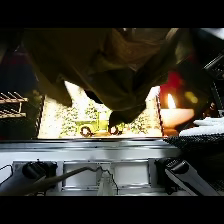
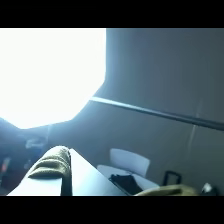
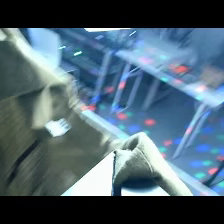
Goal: Fold the clothes and pants, and hang the long-sleeved shirts on hangers.
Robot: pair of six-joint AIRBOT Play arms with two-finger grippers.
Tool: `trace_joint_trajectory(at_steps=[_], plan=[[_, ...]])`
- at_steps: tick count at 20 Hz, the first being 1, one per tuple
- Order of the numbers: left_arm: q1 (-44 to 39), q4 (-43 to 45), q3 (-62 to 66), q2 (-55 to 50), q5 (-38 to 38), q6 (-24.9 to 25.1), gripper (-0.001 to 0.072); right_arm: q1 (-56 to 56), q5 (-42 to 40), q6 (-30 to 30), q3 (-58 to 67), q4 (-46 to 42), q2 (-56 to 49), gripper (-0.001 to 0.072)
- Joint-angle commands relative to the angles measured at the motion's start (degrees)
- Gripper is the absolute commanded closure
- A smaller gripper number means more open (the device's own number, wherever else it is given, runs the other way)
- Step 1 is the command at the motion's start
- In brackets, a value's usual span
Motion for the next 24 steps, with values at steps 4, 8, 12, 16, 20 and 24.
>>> trace_joint_trajectory(at_steps=[4,8,12,16,20,24], plan=[[15.8,0.3,-0.1,-6.5,-16.7,-3.9,0.0694,0.1,-3.8,-2.7,1.9,-1.5,-10.4,0.068],[25.2,0.3,-1.6,-14.7,-40.0,-10.8,0.0693,0.1,6.9,-2.7,1.9,9.7,-23.3,0.068],[29.6,0.3,-5.8,-22.5,-46.4,-14.8,0.0666,0.1,13.7,-2.9,1.9,21.4,-36.3,0.068],[31.7,0.3,-6.0,-24.9,-50.7,-15.0,0.0338,0.1,15.6,-3.2,1.9,24.6,-44.2,0.068],[37.4,7.2,-6.0,-20.9,-52.4,-15.0,0.0339,0.1,16.0,-4.1,1.9,24.4,-45.8,0.068],[44.9,25.9,-6.2,-13.2,-58.9,-15.7,0.0344,0.1,17.8,-4.3,1.9,24.4,-45.7,0.068]])
